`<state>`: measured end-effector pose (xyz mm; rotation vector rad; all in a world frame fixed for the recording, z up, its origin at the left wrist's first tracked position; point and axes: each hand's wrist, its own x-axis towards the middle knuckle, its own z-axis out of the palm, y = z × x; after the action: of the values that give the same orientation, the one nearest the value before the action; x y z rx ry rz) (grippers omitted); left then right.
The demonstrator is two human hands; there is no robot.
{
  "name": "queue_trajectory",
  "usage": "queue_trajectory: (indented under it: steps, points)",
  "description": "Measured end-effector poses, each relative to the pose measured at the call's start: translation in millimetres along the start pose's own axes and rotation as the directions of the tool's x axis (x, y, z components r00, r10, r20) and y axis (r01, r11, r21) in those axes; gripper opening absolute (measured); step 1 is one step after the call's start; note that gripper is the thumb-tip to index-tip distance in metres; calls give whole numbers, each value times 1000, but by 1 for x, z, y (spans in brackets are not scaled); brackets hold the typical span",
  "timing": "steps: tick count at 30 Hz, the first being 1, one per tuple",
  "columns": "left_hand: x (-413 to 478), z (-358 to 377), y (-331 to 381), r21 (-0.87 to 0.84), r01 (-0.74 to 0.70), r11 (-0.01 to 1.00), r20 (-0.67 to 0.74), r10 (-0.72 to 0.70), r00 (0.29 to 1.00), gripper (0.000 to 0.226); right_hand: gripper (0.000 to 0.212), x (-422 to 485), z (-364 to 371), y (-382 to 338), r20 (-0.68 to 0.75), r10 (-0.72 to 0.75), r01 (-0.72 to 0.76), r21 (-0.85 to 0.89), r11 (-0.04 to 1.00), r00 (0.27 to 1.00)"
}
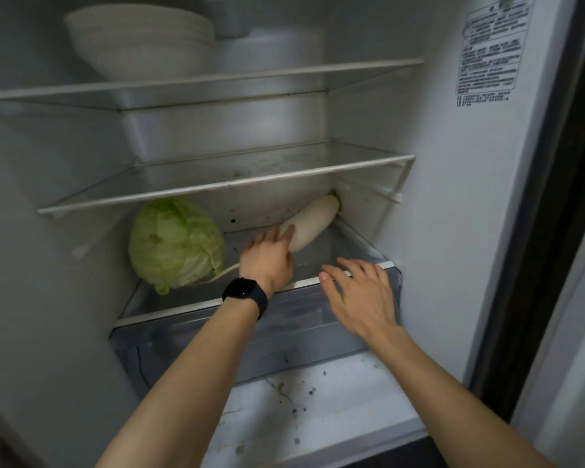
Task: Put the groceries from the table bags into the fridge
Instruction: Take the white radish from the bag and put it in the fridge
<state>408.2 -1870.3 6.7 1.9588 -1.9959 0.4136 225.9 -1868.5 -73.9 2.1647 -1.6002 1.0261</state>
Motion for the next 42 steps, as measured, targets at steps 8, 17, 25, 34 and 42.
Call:
queue_trajectory:
  steps: [8, 17, 25, 34, 42]
  points:
    - [-74, -33, -5, -97, 45, 994, -49, -50, 998, 49, 51, -18, -28, -4, 53, -20, 8, 218, 976, 998]
    - [-256, -33, 16, -232, 343, 910, -33, -360, 933, 47, 39, -166, -91, -24, 114, -174, 77, 578, 813, 978]
    - [-480, -26, 73, -178, 636, 751, 123, -625, 771, 47, 35, -319, -125, -43, 318, -500, 151, 705, 693, 806]
    - [-755, -95, 104, -14, 952, 307, 105, -946, 306, 42, 30, -466, -191, -148, 318, -842, 242, 860, 450, 436]
    - [-981, -206, 158, 12, 999, -33, -79, -996, -32, 41, 33, -610, -316, -274, 87, -986, 306, 943, 128, 146]
